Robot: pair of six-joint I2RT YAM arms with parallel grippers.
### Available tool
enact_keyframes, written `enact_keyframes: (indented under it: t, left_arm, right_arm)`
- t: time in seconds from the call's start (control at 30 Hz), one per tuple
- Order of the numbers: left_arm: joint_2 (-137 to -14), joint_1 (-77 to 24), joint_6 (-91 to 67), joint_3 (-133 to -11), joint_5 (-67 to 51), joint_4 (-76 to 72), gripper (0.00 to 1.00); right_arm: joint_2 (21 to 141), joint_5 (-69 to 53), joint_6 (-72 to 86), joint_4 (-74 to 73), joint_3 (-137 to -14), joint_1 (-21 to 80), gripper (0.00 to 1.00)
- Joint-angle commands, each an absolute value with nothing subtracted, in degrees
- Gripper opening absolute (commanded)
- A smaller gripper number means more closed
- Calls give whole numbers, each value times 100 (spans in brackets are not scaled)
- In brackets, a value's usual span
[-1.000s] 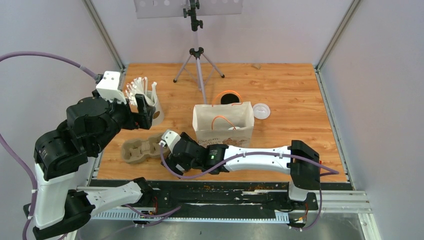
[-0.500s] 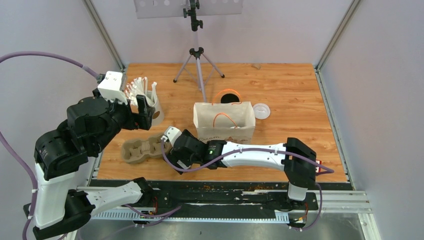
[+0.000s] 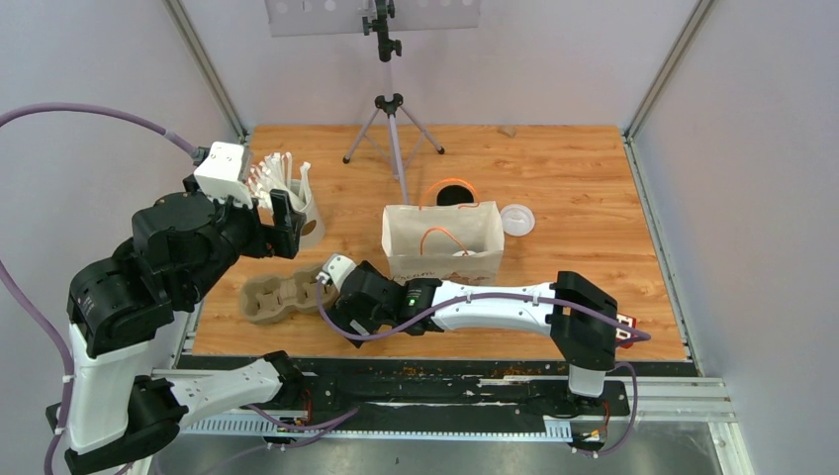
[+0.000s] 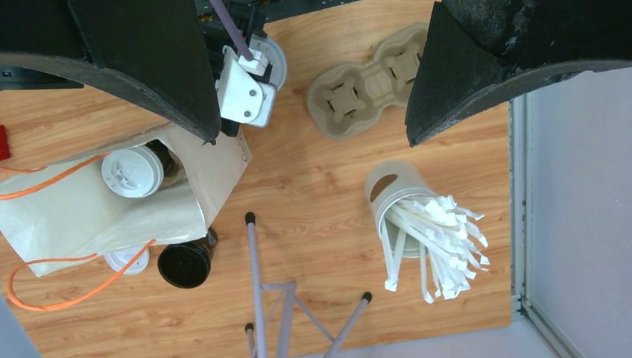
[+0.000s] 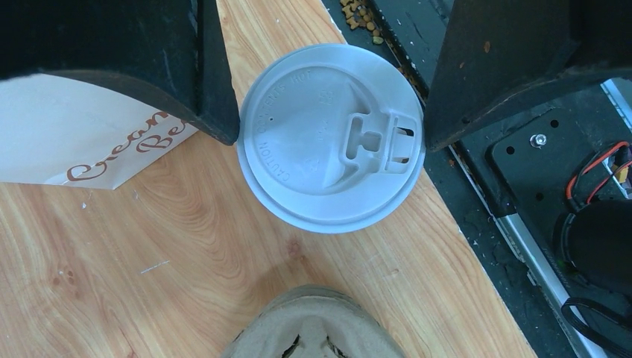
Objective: Pack the takeout coffee
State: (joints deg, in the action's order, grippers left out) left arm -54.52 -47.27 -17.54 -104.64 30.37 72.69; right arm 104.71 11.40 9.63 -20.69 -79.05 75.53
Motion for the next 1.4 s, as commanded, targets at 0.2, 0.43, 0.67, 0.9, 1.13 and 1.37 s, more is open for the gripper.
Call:
enact_keyframes:
  t: [0.2, 0.43, 0.67, 0.9, 1.13, 1.37]
  left_arm:
    - [-5437, -4711, -1651, -10468, 3086, 7194, 100]
    - [-5449, -4711, -1673, -10450, 3074, 7196, 100]
    - [-5444, -4711, -1694, -10441, 3079, 7242, 100]
    - [-5442, -4711, -1712, -10434, 3086, 7276, 100]
    - [-5403, -4711, -1748, -10389, 3085, 7295, 100]
    - [-5374, -4711, -1758, -10377, 3078, 7295, 100]
  right_arm:
    - [10262, 1167, 1012, -2239, -8132, 7534, 98]
    - [10078, 1063, 943, -2027, -7944, 7539, 99]
    - [9981, 1005, 865, -1902, -7867, 7549, 100]
    - [10053, 926, 843, -1811, -7790, 7544, 94]
    - [10067, 904, 833, -1773, -7737, 7544, 92]
    - [10096, 954, 832, -1780, -7699, 7543, 91]
